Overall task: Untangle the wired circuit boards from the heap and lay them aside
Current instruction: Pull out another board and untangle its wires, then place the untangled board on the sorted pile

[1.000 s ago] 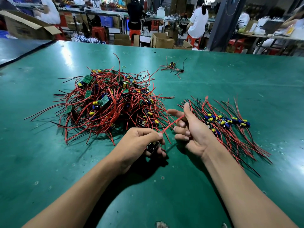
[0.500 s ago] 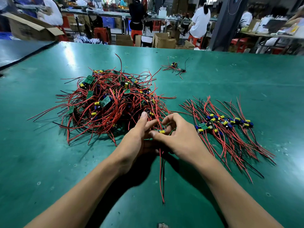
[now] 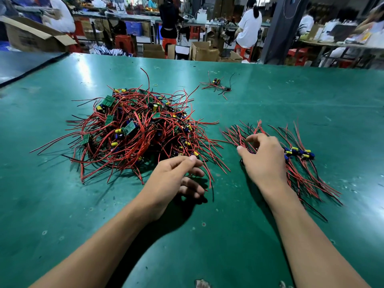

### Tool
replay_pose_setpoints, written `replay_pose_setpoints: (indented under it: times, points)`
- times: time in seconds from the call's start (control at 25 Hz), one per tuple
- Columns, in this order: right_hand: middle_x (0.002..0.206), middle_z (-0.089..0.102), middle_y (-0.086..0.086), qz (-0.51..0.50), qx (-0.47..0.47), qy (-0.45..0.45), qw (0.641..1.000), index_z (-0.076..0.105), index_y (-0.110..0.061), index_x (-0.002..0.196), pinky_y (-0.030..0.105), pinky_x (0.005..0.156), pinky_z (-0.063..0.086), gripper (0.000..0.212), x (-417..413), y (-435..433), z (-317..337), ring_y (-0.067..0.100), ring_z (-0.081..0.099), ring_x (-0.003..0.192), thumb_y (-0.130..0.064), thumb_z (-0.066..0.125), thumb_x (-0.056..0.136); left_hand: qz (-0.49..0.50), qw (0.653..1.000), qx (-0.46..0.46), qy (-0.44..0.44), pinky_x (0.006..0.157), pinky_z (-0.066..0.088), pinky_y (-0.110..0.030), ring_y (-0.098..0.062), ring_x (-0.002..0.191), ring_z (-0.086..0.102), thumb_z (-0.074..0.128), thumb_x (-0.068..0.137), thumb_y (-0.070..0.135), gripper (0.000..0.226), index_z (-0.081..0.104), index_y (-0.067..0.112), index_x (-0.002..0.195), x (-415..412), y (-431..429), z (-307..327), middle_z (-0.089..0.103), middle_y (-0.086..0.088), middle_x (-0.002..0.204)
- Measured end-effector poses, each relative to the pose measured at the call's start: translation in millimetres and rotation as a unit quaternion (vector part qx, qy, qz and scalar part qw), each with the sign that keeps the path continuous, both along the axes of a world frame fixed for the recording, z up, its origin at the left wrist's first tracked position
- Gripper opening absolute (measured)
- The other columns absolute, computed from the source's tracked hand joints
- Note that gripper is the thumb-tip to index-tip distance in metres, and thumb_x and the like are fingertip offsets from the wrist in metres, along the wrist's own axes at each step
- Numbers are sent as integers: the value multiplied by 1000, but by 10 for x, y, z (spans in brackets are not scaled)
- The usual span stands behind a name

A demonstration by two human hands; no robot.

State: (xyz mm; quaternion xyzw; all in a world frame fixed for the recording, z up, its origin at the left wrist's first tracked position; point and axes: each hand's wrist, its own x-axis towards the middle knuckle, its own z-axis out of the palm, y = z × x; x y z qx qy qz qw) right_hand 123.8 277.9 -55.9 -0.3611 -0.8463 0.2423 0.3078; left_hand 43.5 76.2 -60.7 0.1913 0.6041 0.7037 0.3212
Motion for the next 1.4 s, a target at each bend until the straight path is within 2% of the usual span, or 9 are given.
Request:
replay_pose_setpoints:
  times: [0.12,0.24,0.44,0.56,0.72,0.8,1.0,1.24,1.4]
  points:
    - [102,64,5,64,32,42,996,73,-16,102,21,81,38,15,-67,-137,10,17,58,89,-22,73,88,91,977,-69,178,46,49,-29,-23,48,60,63,94,17,8,71,16,93,2,-37,-32,68,-2,76]
    - [93,67,2,163,18,33,986,76,-17,94,24,83,45,7,-149,-329,-41,15,61,84,-20,73,88,200,916,-137,318,62,53,-33,-13,58,62,69,88,16,9,70,22,94,-34,-67,-37,69,6,76]
    - [95,66,0,170,2,-4,985,74,-20,94,29,87,47,6,-154,-383,-116,14,60,88,-23,72,89,166,890,-235,353,64,45,-19,-9,60,58,69,88,23,39,63,24,126,-127,-60,-24,65,12,81]
    - [87,63,-8,201,-20,23,979,70,-25,90,9,72,39,12,-174,-500,-86,-1,55,74,-23,78,83,140,877,-277,368,69,41,-22,-11,70,57,70,87,28,39,66,26,126,-176,-45,-17,65,11,79]
    - [91,66,-5,264,-29,-11,964,75,-21,102,6,72,36,22,-176,-611,-102,3,55,76,-26,81,82,133,883,-234,384,84,50,-23,-8,83,63,72,86,24,30,73,23,116,-175,-74,-45,71,7,90]
    - [99,70,-2,278,-31,-23,960,77,-20,108,12,81,42,24,-174,-641,-107,9,60,90,-29,79,85,125,892,-208,382,86,52,-25,-3,87,65,71,86,20,25,75,21,111,-173,-87,-62,74,10,97]
    - [92,76,-8,275,-121,-8,954,79,-22,98,15,77,48,12,-171,-654,-98,4,66,85,-28,74,90,95,919,-182,336,52,36,-7,11,46,52,67,88,20,11,75,27,94,-220,-95,-82,59,28,54]
    - [80,75,1,275,-263,36,924,77,-20,86,36,77,55,7,-160,-642,-40,10,65,73,-23,73,91,88,927,-171,322,55,37,-14,10,50,54,69,89,30,11,75,27,97,-223,-106,-86,62,25,58]
    - [80,74,4,257,-261,47,929,75,-18,91,43,80,56,13,-180,-670,-55,15,64,72,-31,72,91,127,922,-143,337,58,42,-18,9,50,55,77,83,22,7,79,20,90,-212,-105,-80,70,12,70]
